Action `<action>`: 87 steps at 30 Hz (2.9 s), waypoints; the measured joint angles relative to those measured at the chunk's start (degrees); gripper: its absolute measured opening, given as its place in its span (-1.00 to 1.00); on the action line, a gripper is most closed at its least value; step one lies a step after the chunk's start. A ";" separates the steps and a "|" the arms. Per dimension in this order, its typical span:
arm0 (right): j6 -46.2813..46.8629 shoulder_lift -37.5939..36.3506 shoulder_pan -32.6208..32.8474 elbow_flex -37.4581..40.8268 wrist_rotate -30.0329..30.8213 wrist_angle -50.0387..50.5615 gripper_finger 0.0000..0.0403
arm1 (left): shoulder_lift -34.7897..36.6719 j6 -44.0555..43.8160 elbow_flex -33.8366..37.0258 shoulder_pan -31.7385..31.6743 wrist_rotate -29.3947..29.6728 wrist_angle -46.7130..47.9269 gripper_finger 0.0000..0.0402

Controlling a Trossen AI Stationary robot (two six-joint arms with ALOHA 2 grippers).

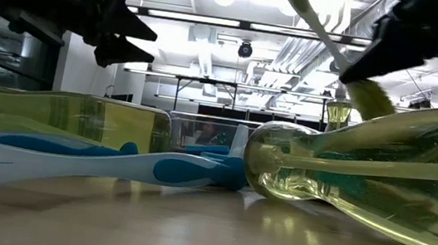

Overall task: Pick & Place Kitchen Sink Supplies
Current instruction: Put the right yellow dish brush into the yellow bin

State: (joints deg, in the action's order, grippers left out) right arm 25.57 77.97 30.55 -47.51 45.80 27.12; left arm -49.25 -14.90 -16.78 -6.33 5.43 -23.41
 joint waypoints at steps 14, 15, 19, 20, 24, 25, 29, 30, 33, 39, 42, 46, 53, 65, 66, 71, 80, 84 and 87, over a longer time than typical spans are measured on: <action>-12.28 -0.02 -8.61 0.00 -4.63 -15.34 -0.68 | 0.00 0.26 0.00 0.01 -0.46 -0.01 0.55; -13.04 -0.01 -9.23 0.00 -5.10 -16.26 -0.68 | 0.00 0.37 0.00 0.01 -0.46 -0.01 0.55; -15.42 -0.02 -12.03 0.00 -7.53 -19.49 -0.68 | 0.00 0.97 0.00 -0.01 -0.39 -0.01 0.55; -15.66 -0.01 -12.75 0.00 -8.23 -20.36 -0.68 | 0.00 1.08 0.00 -0.01 -0.39 -0.10 0.55; -16.75 0.02 -15.92 0.00 -11.56 -24.29 -0.68 | -0.01 1.77 0.00 -0.01 -0.41 -3.01 0.55; -17.05 0.17 -16.72 0.00 -12.18 -25.77 -0.68 | -0.05 2.36 0.00 -0.01 -0.61 -4.28 0.55; -21.05 1.86 -19.91 -0.02 -16.08 -32.98 -0.68 | -1.64 4.96 0.00 -0.01 -2.88 -11.00 0.55; -22.00 2.55 -20.64 -0.02 -17.20 -35.09 -0.68 | -2.27 5.63 0.00 0.01 -3.15 -12.82 0.55; -24.39 4.30 -22.59 -0.02 -20.85 -41.21 -0.68 | -4.89 7.14 0.00 0.01 -3.53 -17.76 0.55; -27.04 7.54 -25.08 -0.04 -24.58 -48.94 -0.68 | -11.50 8.65 0.02 -0.01 -4.90 -29.65 0.55; -27.13 8.82 -26.06 -0.07 -26.68 -51.52 -0.68 | -15.04 8.66 -0.01 -0.01 -4.90 -35.38 0.55; -27.10 10.42 -26.89 -0.04 -28.80 -52.70 -0.68 | -19.63 8.63 -2.10 -0.03 -5.43 -38.57 0.55; -27.18 12.78 -27.33 -0.04 -29.74 -54.98 -0.68 | -26.90 8.66 -9.38 -0.04 -8.11 -39.27 0.55; -27.89 12.79 -27.70 -0.04 -29.87 -54.01 -0.68 | -29.68 9.09 -15.35 -0.04 -11.76 -39.16 0.55; -28.01 12.79 -27.69 -0.04 -29.90 -54.02 -0.68 | -29.68 9.09 -15.63 -0.04 -12.42 -39.02 0.55; -27.72 12.79 -27.68 -0.04 -30.53 -53.06 -0.68 | -29.68 9.09 -16.37 -0.04 -13.02 -39.09 0.55; -27.57 12.79 -27.68 0.00 -30.49 -53.04 -0.68 | -29.68 9.53 -16.37 -0.04 -15.40 -43.30 0.36; -27.57 12.79 -27.68 0.00 -30.79 -52.99 -0.68 | -29.68 9.53 -16.37 -0.04 -15.39 -43.04 0.13; -27.57 12.79 -27.68 0.00 -30.98 -52.99 -0.68 | -29.68 10.07 -16.37 -0.04 -15.39 -43.02 -0.06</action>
State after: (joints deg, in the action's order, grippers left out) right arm -2.00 90.76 2.87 -47.51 14.81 -25.87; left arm -78.94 -4.83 -33.15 -6.37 -9.96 -66.43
